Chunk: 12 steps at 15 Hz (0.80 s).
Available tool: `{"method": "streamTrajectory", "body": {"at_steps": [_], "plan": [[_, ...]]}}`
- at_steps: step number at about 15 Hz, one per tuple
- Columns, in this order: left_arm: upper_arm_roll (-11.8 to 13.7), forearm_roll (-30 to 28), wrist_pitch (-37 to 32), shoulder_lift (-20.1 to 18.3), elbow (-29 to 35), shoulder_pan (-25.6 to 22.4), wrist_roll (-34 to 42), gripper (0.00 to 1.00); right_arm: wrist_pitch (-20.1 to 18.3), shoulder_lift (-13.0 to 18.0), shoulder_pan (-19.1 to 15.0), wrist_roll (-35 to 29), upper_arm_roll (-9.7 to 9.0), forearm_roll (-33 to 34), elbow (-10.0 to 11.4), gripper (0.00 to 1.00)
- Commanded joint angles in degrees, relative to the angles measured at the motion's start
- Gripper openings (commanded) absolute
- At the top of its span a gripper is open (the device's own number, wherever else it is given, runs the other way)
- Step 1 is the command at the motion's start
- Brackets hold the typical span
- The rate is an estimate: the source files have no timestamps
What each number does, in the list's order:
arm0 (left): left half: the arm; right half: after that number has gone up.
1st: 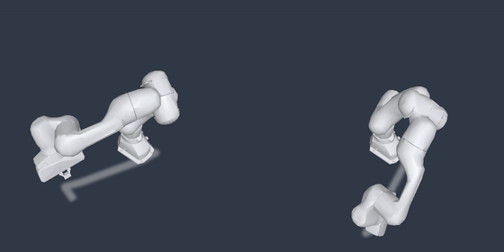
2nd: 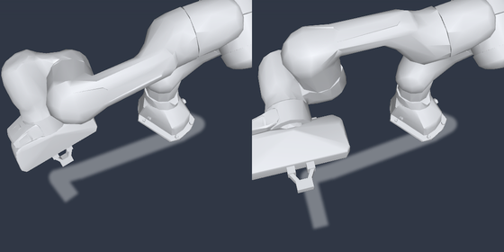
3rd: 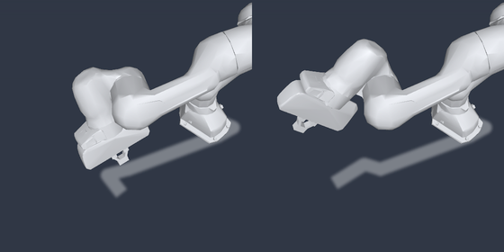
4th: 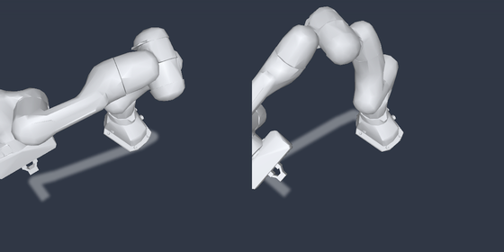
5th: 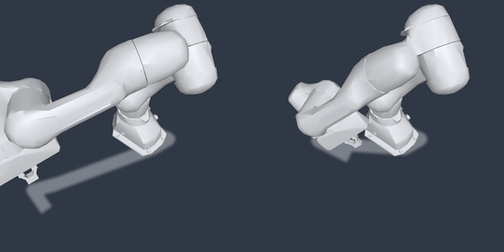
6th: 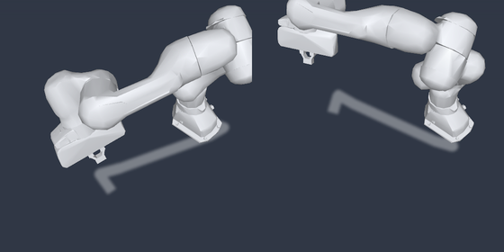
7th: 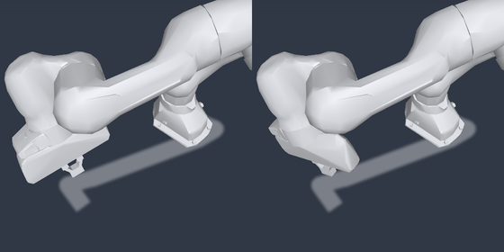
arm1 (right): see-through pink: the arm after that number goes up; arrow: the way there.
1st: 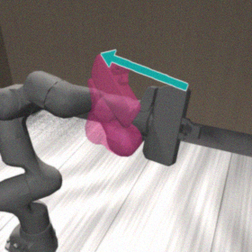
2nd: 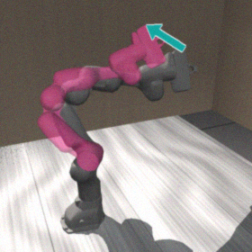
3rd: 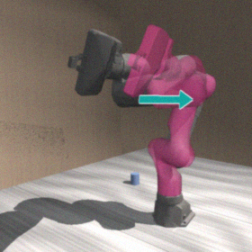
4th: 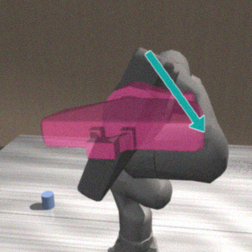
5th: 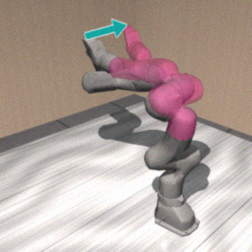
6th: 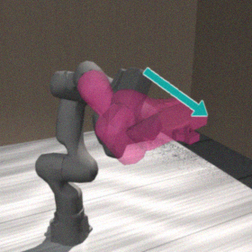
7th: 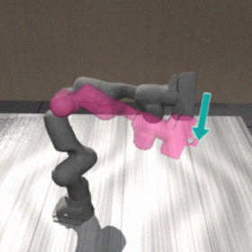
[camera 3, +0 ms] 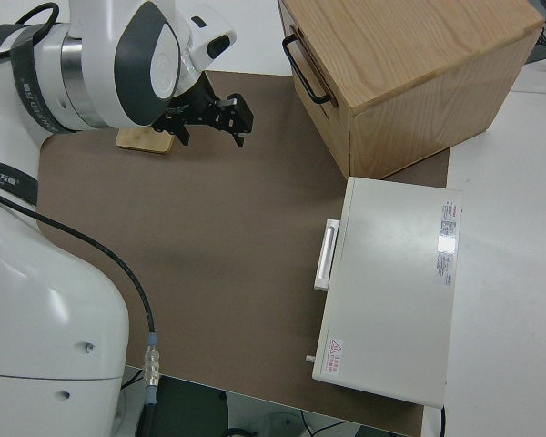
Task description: Pick gray plate from table and place it on lower plate rack with left arm
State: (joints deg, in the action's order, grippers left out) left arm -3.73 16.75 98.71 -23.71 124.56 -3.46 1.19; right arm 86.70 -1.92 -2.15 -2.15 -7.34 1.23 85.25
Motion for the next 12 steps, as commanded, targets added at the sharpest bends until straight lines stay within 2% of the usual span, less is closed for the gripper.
{"method": "streamTrajectory", "body": {"at_steps": [1,3,5,9,12], "plan": [[-4.0,6.5,-3.7,-0.8,0.2,0.4,-9.9,0.00,-0.9,-0.5,-1.3,-0.8,-1.19,0.2,-1.2,0.983],[-6.1,9.8,-4.9,-0.8,0.7,0.7,-15.5,0.00,-0.9,-0.5,-1.3,-0.8,-1.19,0.2,-1.1,0.983],[-6.7,11.0,-6.2,-1.1,0.7,0.7,-17.2,0.00,-0.9,-0.5,-1.3,-0.8,-1.19,0.2,-1.2,0.983],[-6.9,16.1,-7.0,-1.1,1.2,0.7,-25.8,0.00,-0.9,-0.5,-1.3,-0.8,-1.19,0.2,-1.1,0.983],[-6.9,17.3,-7.1,-0.8,2.1,0.7,-27.9,0.00,-0.9,-0.5,-1.3,-0.8,-1.19,0.2,-1.1,0.983]]}}
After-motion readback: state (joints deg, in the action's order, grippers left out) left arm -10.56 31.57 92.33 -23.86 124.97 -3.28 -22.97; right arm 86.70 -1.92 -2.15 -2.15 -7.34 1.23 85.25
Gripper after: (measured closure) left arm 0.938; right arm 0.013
